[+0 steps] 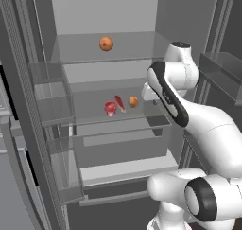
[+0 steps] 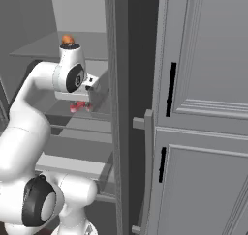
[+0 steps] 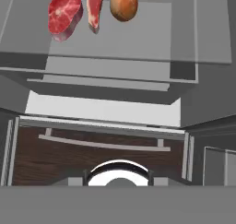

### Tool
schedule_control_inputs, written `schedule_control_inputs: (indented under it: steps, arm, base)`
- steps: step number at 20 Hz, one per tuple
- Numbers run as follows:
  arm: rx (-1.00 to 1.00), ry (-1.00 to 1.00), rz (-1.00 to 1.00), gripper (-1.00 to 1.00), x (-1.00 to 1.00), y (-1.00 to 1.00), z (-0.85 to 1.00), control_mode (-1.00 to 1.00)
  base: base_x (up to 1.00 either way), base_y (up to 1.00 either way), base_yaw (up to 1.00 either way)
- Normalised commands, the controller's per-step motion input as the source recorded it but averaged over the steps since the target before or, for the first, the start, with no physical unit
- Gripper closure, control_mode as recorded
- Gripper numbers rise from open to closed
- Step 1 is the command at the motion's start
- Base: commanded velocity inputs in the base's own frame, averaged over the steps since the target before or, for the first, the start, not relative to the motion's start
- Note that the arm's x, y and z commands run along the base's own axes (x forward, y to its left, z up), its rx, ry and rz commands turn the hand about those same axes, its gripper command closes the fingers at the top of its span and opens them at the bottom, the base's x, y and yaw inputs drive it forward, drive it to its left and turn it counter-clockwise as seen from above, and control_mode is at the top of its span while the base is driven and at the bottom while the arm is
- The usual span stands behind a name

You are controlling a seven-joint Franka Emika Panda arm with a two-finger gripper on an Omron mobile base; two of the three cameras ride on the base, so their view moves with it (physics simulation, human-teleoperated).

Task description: Place one onion and one steak in each tupperware on the nearby counter, to pack two identical lunches.

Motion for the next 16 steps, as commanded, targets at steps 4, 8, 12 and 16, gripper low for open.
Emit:
schedule_control_inputs:
  steps: [4, 8, 12, 16]
  arm:
    - [-0.04, -0.18, -0.05, -1.00, 0.04, 0.46, -0.36, -1.00]
    - [0.00, -0.34, -0.25, -1.00, 0.73, 1.00, -0.43, -1.00]
    - [0.04, -0.33, -0.21, -1.00, 0.77, 0.30, -0.42, -1.00]
    - [-0.01, -0.07, -0.03, -1.00, 0.81, -0.01, -0.20, -1.00]
  base:
    - [0.00, 0.00, 0.00]
    - [0.00, 0.00, 0.00]
    - [0.00, 0.00, 0.00]
    - [0.00, 0.00, 0.00]
